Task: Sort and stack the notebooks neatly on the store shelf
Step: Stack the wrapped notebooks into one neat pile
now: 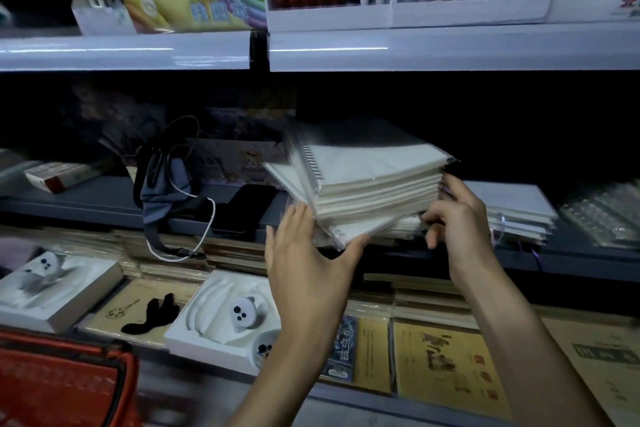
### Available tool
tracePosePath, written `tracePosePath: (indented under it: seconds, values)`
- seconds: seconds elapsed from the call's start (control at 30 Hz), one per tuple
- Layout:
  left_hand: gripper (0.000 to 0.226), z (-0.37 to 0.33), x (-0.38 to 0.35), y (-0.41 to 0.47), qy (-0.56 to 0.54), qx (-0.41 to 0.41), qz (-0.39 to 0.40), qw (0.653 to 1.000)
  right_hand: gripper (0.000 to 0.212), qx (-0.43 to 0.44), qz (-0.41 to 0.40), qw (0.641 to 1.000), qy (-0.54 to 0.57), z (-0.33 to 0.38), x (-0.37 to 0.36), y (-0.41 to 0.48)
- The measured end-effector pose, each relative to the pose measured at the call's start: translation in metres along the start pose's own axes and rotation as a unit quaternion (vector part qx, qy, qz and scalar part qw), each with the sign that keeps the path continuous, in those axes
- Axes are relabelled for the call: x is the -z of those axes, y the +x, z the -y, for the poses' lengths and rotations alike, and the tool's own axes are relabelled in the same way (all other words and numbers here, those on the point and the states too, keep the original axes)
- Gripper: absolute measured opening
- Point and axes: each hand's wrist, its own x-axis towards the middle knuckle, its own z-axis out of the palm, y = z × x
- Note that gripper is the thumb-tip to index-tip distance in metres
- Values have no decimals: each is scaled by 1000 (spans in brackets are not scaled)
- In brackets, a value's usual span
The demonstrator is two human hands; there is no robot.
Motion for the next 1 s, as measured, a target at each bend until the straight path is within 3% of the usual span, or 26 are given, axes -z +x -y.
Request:
tracePosePath:
  seconds: [0.17, 0.27, 0.33, 0.4, 0.5, 0.6, 0.77, 1.0]
  values:
    - [80, 2, 5, 2, -70, -24, 12, 997, 59, 28, -47, 998, -11, 10, -2, -9]
    - [87, 4, 12, 3, -91, -17, 34, 995, 44, 56, -60, 997, 0, 8, 1, -11]
    - [85, 3, 17, 6, -101, -7, 53, 994, 51, 55, -80, 995, 9, 9, 1, -15]
    - [83, 4, 24, 11, -105, -13, 76, 991, 36, 62, -83, 994, 23, 12, -1, -22]
    - [83, 12, 34, 25, -127, -23, 119, 984, 38, 72, -103, 991, 38, 19, -9, -37]
    - [66, 23, 41, 43, -185, -14, 165, 969, 51, 93, -118, 988, 16, 21, -19, -47]
    - [42, 41, 50, 65, -223, -20, 201, 954, 56, 83, -98, 992, -10, 3, -26, -49]
    - [40, 53, 46, 65, -253, -24, 210, 944, 58, 78, -46, 995, -29, -6, -18, -44]
